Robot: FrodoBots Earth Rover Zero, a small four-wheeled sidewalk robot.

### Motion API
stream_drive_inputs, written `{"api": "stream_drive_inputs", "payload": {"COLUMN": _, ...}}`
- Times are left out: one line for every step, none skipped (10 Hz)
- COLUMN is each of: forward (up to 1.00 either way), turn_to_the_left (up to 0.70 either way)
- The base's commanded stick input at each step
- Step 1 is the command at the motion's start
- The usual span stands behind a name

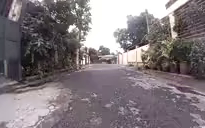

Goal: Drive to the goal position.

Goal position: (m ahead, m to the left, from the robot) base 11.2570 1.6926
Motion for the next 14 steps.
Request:
{"api": "stream_drive_inputs", "payload": {"forward": 1.0, "turn_to_the_left": 0.0}}
{"api": "stream_drive_inputs", "payload": {"forward": 1.0, "turn_to_the_left": 0.0}}
{"api": "stream_drive_inputs", "payload": {"forward": 1.0, "turn_to_the_left": 0.0}}
{"api": "stream_drive_inputs", "payload": {"forward": 1.0, "turn_to_the_left": 0.0}}
{"api": "stream_drive_inputs", "payload": {"forward": 1.0, "turn_to_the_left": 0.0}}
{"api": "stream_drive_inputs", "payload": {"forward": 1.0, "turn_to_the_left": 0.0}}
{"api": "stream_drive_inputs", "payload": {"forward": 1.0, "turn_to_the_left": 0.0}}
{"api": "stream_drive_inputs", "payload": {"forward": 1.0, "turn_to_the_left": 0.0}}
{"api": "stream_drive_inputs", "payload": {"forward": 1.0, "turn_to_the_left": 0.0}}
{"api": "stream_drive_inputs", "payload": {"forward": 1.0, "turn_to_the_left": 0.0}}
{"api": "stream_drive_inputs", "payload": {"forward": 1.0, "turn_to_the_left": 0.0}}
{"api": "stream_drive_inputs", "payload": {"forward": 1.0, "turn_to_the_left": 0.0}}
{"api": "stream_drive_inputs", "payload": {"forward": 1.0, "turn_to_the_left": 0.0}}
{"api": "stream_drive_inputs", "payload": {"forward": 1.0, "turn_to_the_left": 0.0}}
